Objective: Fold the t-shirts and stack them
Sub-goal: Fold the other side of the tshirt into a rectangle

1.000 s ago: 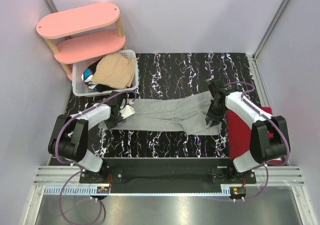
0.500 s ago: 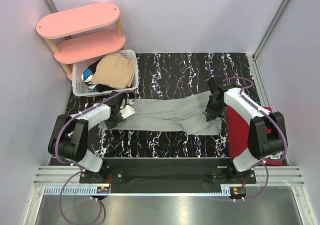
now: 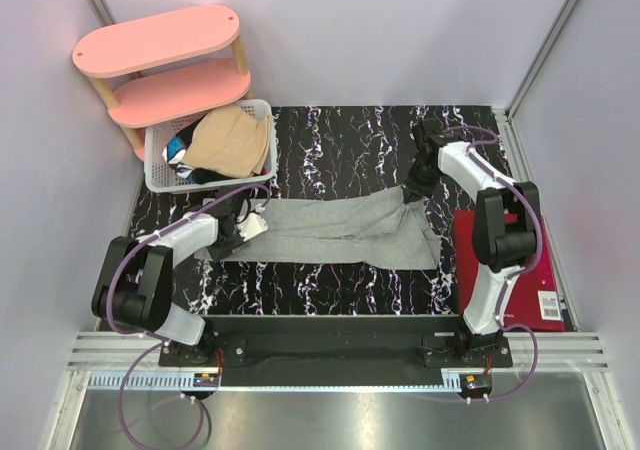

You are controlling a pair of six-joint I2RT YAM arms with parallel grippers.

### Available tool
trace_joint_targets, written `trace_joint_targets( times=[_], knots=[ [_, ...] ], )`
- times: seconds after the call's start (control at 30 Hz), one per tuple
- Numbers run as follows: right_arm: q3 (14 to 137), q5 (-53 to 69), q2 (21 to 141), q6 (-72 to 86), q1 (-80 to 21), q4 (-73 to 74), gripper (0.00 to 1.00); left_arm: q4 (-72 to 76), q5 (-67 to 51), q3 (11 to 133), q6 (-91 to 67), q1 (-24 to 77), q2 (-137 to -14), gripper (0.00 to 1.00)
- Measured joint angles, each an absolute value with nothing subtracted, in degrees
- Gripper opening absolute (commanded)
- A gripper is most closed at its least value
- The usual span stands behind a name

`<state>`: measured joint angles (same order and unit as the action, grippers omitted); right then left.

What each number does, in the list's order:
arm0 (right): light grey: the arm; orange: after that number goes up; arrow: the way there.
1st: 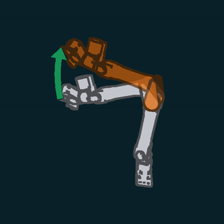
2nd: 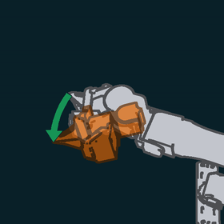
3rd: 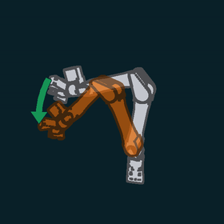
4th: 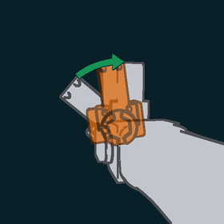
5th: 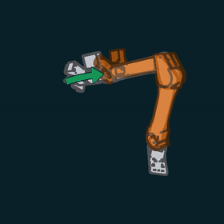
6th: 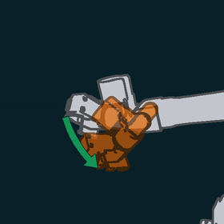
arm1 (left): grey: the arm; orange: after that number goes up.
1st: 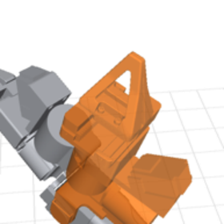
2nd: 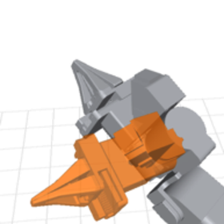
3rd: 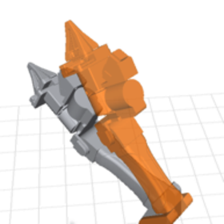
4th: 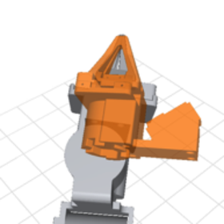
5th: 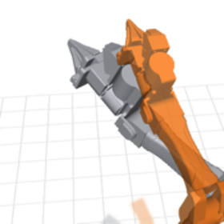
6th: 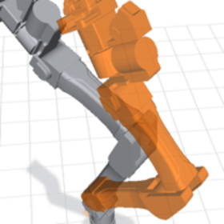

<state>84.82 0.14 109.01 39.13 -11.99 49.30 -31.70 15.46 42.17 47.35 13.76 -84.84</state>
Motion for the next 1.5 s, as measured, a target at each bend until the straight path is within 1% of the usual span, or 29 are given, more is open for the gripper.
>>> trace_joint_targets(
  times=[0.13, 0.27, 0.3, 0.33, 0.37, 0.4, 0.43, 0.57, 0.67, 0.73, 0.87, 1.0, 1.1, 1.13, 1.27, 1.33, 1.5],
  knots=[
    [88.7, 0.2, 115.1, 40.2, -11.1, 48.4, 0.00, -31.6, 15.4, 41.8, 47.8, 13.6, -84.5, 0.53],
    [91.4, -0.7, 118.6, 40.6, -10.9, 48.9, 0.01, -31.6, 15.4, 41.8, 48.0, 13.6, -84.5, 0.53],
    [92.4, -1.0, 119.1, 40.7, -10.7, 49.2, 0.05, -31.6, 15.4, 41.8, 48.0, 13.6, -84.5, 0.53],
    [93.7, -1.1, 119.6, 40.8, -10.4, 49.5, 0.19, -31.6, 15.4, 41.8, 48.0, 13.6, -84.5, 0.53],
    [95.4, -1.1, 120.1, 40.8, -10.0, 49.8, 0.27, -31.6, 15.4, 41.8, 48.0, 13.6, -84.5, 0.53],
    [96.9, -1.2, 120.7, 41.1, -9.7, 49.8, 0.33, -31.6, 15.4, 41.8, 48.0, 13.6, -84.5, 0.53],
    [100.3, -1.4, 121.8, 40.8, -9.2, 50.9, 0.42, -31.6, 15.4, 41.8, 48.1, 13.6, -84.5, 0.53],
    [111.7, -2.5, 126.7, 39.5, -8.0, 53.5, 0.56, -31.8, 15.4, 41.7, 48.1, 13.5, -84.4, 0.53],
    [112.6, -6.1, 126.2, 38.9, -7.8, 55.6, 0.58, -32.0, 15.4, 41.7, 48.0, 13.5, -84.3, 0.53],
    [110.9, -8.8, 124.4, 38.5, -7.9, 56.5, 0.58, -32.1, 15.4, 41.6, 48.0, 13.5, -84.1, 0.53],
    [104.0, -10.4, 115.9, 38.4, -8.0, 57.1, 0.56, -32.5, 15.4, 41.6, 48.0, 13.5, -84.1, 0.52],
    [89.5, -6.5, 100.6, 40.1, -9.8, 54.0, 0.55, -33.0, 15.4, 41.7, 47.3, 13.5, -84.1, 0.52],
    [78.9, -3.5, 91.7, 41.7, -14.0, 52.1, 0.55, -34.5, 14.9, 42.9, 46.3, 13.4, -83.6, 0.52],
    [76.3, -2.3, 90.4, 42.2, -15.4, 51.8, 0.55, -35.2, 14.7, 43.9, 46.0, 13.4, -83.2, 0.52],
    [68.1, 0.6, 91.5, 43.2, -17.4, 50.1, 0.55, -38.7, 13.9, 50.5, 44.7, 13.4, -82.4, 0.53],
    [66.5, 0.8, 93.6, 43.6, -17.1, 49.9, 0.55, -38.8, 13.6, 53.0, 44.4, 13.4, -81.6, 0.53],
    [65.2, 0.6, 98.8, 44.2, -16.9, 48.9, 0.55, -40.2, 11.6, 54.9, 42.6, 13.6, -80.2, 0.52]
  ],
)
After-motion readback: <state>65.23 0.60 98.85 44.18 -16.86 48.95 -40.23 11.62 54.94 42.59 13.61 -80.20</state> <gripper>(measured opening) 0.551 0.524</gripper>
